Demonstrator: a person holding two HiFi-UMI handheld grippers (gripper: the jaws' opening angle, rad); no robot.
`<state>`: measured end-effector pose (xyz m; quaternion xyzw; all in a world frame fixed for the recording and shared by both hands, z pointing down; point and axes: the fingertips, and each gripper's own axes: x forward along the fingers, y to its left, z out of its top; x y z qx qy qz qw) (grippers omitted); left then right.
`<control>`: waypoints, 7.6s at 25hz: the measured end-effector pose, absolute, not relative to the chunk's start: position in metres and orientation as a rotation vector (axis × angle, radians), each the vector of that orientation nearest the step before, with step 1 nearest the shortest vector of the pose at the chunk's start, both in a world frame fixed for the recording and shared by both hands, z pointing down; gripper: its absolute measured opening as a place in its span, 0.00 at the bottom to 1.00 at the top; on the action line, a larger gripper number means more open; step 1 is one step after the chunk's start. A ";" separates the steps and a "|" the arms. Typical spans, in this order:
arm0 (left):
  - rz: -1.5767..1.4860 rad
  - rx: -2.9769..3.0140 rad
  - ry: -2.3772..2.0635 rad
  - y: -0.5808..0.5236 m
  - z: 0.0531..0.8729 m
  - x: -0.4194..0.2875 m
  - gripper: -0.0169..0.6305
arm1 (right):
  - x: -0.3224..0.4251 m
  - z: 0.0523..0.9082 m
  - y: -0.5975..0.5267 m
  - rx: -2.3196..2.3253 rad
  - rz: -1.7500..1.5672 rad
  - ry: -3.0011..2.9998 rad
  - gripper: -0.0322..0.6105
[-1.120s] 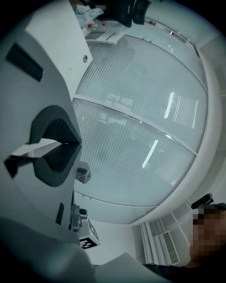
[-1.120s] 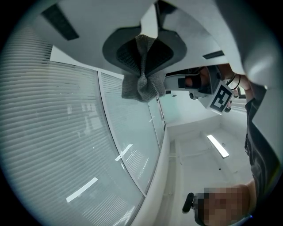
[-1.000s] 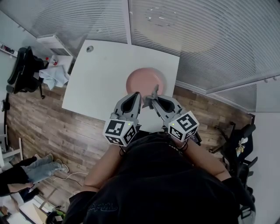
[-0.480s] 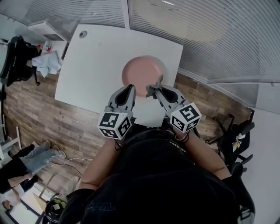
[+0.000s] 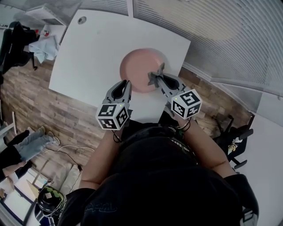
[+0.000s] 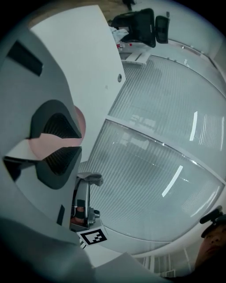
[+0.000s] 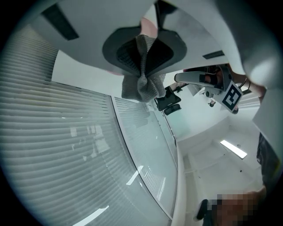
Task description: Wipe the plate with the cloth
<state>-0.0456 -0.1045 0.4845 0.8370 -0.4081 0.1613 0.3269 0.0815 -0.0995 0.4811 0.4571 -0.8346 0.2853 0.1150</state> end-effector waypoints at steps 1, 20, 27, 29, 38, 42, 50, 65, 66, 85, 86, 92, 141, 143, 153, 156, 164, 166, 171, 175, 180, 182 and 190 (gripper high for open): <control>0.431 2.176 -1.078 -0.106 0.490 -0.047 0.13 | 0.081 0.486 -0.103 1.322 0.840 -2.440 0.11; 0.563 1.895 -1.168 -0.142 0.593 -0.085 0.30 | 0.063 0.578 -0.150 1.019 1.005 -2.331 0.11; 0.606 1.807 -1.144 -0.145 0.630 -0.088 0.31 | 0.069 0.616 -0.170 1.066 1.032 -2.181 0.11; 0.614 1.785 -1.138 -0.148 0.639 -0.091 0.31 | 0.066 0.627 -0.178 1.078 1.053 -2.147 0.11; 0.662 1.718 -1.114 -0.154 0.662 -0.091 0.30 | 0.059 0.647 -0.199 1.070 1.056 -2.036 0.11; 0.691 1.688 -1.118 -0.156 0.671 -0.097 0.17 | 0.055 0.660 -0.208 1.092 1.066 -1.979 0.11; 0.697 1.672 -1.117 -0.160 0.673 -0.095 0.08 | 0.056 0.681 -0.216 1.106 1.053 -1.854 0.11; 0.707 1.679 -1.094 -0.156 0.679 -0.091 0.07 | -0.056 0.684 -0.209 0.660 0.872 -2.019 0.11; 0.708 1.676 -1.095 -0.156 0.680 -0.091 0.07 | -0.061 0.684 -0.204 0.640 0.879 -2.026 0.11; 0.708 1.656 -1.131 -0.165 0.672 -0.096 0.07 | -0.066 0.680 -0.083 0.353 0.954 -1.980 0.11; 0.712 1.658 -1.132 -0.166 0.672 -0.096 0.07 | -0.062 0.680 -0.080 0.343 0.948 -1.963 0.11; 0.723 1.667 -1.140 -0.169 0.673 -0.096 0.07 | -0.020 0.683 -0.057 0.287 0.884 -1.808 0.11; 0.766 1.686 -1.074 -0.170 0.671 -0.096 0.07 | -0.082 0.673 -0.118 0.150 0.443 -2.112 0.11; 0.774 1.689 -1.075 -0.171 0.671 -0.096 0.07 | -0.082 0.673 -0.101 0.111 0.440 -2.106 0.11; 0.806 1.708 -1.077 -0.173 0.671 -0.096 0.07 | -0.018 0.677 -0.051 0.045 0.508 -1.925 0.11; 0.835 1.723 -1.071 -0.172 0.671 -0.095 0.07 | 0.015 0.680 -0.057 0.088 0.512 -1.850 0.11; 0.850 1.730 -1.053 -0.173 0.671 -0.093 0.07 | 0.074 0.686 -0.149 0.331 0.396 -1.715 0.11; 0.849 1.729 -1.049 -0.173 0.671 -0.093 0.07 | 0.067 0.685 -0.178 0.400 0.350 -1.729 0.11; 0.820 1.713 -1.063 -0.174 0.671 -0.093 0.07 | 0.017 0.682 -0.211 0.428 0.272 -1.827 0.11; 0.808 1.706 -1.058 -0.171 0.671 -0.092 0.07 | -0.022 0.680 -0.195 0.369 0.252 -1.918 0.11; 0.802 1.705 -1.065 -0.173 0.673 -0.095 0.07 | -0.053 0.680 -0.152 0.239 0.273 -1.982 0.11; 0.798 1.704 -1.068 -0.172 0.673 -0.094 0.07 | -0.053 0.680 -0.129 0.180 0.291 -1.981 0.11; 0.817 1.714 -1.062 -0.170 0.674 -0.093 0.07 | -0.005 0.683 -0.065 0.042 0.349 -1.868 0.11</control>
